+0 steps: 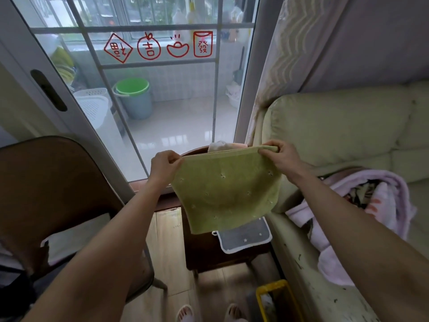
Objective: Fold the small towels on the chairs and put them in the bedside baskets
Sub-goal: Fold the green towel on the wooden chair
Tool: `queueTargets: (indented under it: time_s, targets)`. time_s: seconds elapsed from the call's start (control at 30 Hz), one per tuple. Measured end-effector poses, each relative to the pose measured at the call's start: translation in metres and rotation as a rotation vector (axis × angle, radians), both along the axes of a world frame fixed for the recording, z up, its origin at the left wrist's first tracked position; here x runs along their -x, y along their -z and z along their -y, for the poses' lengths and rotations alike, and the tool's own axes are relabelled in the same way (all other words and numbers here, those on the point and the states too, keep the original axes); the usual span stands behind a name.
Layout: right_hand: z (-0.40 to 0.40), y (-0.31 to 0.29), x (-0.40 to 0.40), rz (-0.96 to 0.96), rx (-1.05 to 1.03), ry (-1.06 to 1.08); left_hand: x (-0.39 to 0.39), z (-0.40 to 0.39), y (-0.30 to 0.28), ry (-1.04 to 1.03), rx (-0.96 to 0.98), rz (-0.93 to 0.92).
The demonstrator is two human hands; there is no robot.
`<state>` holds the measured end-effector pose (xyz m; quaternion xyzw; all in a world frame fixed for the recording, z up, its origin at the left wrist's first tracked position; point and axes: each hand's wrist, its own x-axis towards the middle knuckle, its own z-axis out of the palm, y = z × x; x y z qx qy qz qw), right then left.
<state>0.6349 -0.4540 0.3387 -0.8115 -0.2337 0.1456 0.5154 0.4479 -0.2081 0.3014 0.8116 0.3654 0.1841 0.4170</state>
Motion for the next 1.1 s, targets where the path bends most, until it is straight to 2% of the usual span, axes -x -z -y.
queueTargets:
  time_s: [0.1,0.17,0.27,0.37,0.47,0.57,0.7,0.87,1.1]
  targets:
    - [-0.005,0.013,0.000,0.110,0.023,0.087,-0.001,0.004,0.002,0.032,0.023,0.048]
    - [-0.009,0.022,0.002,0.116,0.013,0.122,0.001,0.005,0.004,0.073,-0.006,0.052]
    - [-0.017,0.027,0.006,0.021,-0.048,0.168,0.003,0.004,0.004,0.077,-0.036,0.074]
    - [-0.024,0.027,0.011,-0.128,-0.188,0.248,0.006,0.001,0.002,0.055,0.023,0.132]
    - [-0.025,0.039,0.015,-0.088,-0.044,0.143,0.016,0.001,0.015,0.144,-0.037,-0.051]
    - [-0.024,0.045,0.012,-0.064,-0.007,0.123,0.021,-0.003,0.021,0.183,-0.098,-0.076]
    - [-0.022,0.055,0.010,-0.022,0.077,0.080,0.025,-0.001,0.025,0.310,-0.171,-0.213]
    - [-0.005,0.081,0.016,-0.077,0.254,-0.047,0.040,0.013,0.061,0.475,0.032,-0.479]
    - [-0.010,0.150,-0.005,-0.044,0.245,0.017,0.012,0.024,0.130,0.276,0.001,-0.459]
